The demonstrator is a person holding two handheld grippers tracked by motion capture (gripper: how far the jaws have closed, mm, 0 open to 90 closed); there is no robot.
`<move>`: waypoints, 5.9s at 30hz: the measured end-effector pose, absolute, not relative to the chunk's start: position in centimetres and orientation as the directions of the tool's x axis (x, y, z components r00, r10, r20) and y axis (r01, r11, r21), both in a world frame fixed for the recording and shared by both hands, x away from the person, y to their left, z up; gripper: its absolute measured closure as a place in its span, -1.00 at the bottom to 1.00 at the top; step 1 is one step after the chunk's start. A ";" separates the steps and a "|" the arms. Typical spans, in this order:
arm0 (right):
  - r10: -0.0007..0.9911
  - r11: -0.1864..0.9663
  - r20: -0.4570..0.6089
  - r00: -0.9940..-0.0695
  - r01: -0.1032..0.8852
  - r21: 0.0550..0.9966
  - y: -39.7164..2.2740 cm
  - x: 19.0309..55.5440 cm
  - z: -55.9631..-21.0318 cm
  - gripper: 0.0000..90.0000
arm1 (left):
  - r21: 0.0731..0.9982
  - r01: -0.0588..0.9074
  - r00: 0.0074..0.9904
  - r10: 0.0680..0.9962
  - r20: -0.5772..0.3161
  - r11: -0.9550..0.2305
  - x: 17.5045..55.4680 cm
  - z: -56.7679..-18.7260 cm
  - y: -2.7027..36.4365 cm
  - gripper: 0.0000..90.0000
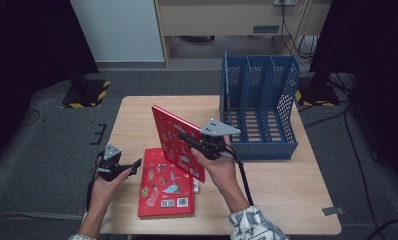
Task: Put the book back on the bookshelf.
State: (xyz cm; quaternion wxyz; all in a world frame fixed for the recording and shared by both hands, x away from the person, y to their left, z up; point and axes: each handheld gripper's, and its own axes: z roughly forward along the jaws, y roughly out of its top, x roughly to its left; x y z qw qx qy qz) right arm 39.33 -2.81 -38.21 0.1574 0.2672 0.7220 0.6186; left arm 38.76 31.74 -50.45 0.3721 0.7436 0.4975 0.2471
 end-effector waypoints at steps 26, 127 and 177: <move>0.656 0.061 0.112 -0.747 0.200 0.978 -8.2 38.3 -37.9 0.77 | 0.734 0.645 0.307 0.952 0.004 -0.211 39.3 -52.5 33.4 -0.90; 0.946 -0.020 0.082 -0.313 0.198 0.980 -21.9 43.7 -30.7 0.77 | 0.697 0.676 0.324 0.946 0.009 -0.239 39.5 -53.7 32.5 -1.00; 0.974 -0.004 0.052 -0.221 0.215 0.977 -19.2 52.1 -34.4 0.77 | 0.696 0.677 0.321 0.947 0.010 -0.237 39.5 -53.7 32.4 -1.00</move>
